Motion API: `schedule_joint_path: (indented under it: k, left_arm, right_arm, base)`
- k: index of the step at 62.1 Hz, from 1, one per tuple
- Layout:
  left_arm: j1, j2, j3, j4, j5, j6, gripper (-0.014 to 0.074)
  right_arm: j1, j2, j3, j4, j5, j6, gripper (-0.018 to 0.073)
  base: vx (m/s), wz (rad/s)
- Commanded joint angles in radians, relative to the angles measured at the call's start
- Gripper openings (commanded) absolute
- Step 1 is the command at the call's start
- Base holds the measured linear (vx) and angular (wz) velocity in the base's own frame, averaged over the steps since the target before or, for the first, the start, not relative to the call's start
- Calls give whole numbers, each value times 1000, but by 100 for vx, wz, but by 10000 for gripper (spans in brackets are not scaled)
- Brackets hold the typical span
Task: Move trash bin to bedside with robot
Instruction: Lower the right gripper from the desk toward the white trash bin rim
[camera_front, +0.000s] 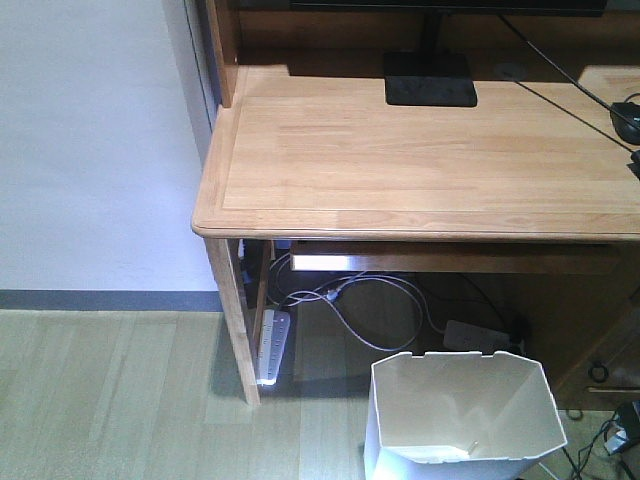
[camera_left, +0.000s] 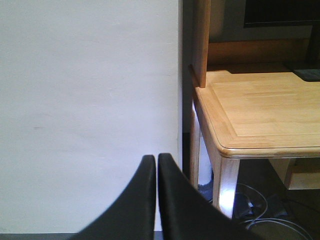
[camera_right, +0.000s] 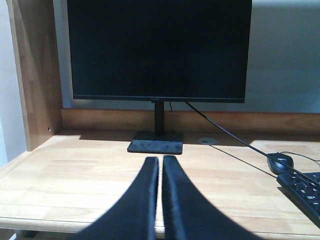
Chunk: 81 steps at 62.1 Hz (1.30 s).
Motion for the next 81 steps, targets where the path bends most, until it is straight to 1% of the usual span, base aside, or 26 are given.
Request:
schedule_joint_path:
  k: [1,10,22,36,47,52,56,65,72,75,81]
  left_arm:
    - [-3,-10,29,0,-75,-8,-6]
    - [-3,-10,29,0,-75,-8,-6]
    - [-3,-10,29,0,-75,-8,-6]
    - [-3,-10,29,0,-75,-8,-6]
    - [-3,-10,29,0,-75,-8,-6]
    - [-3,-10,29,0,-75,-8,-6]
    - [-3,-10,29,0,-75,-8,-6]
    - [-3,-10,29,0,-75,-8,-6]
    - [-3,-10,29,0,-75,-8,-6]
    - [-3,-10,29,0,-75,-8,-6]
    - [-3,-10,29,0,-75,-8,-6]
  right_arm:
    - [-1,14,-69,18,-71,-2,-6]
    - [-1,133,-185,77,-25,-2,-6]
    - [-1,325,-304,80,72,-2,-6]
    - [-1,443,-307,88,68,-2,-6]
    - [-1,466,-307,91,78,-2,3]
    - [-1,466,-307,91,80,-7,27]
    - [-1,466,-307,91,97,-7,57]
    - [-1,466,-307,91,157,-7,175]
    - [-1,466,-307,91,164,-7,303]
    - [-1,466,-307,91,165,-7,373]
    - [-1,466,-307,89,174,-7,463]
  base:
    - [0,0]
    - [0,0]
    - [0,0]
    - [0,0]
    - [0,0]
    - [0,0]
    - [0,0]
    - [0,0]
    - [0,0]
    - [0,0]
    - [0,0]
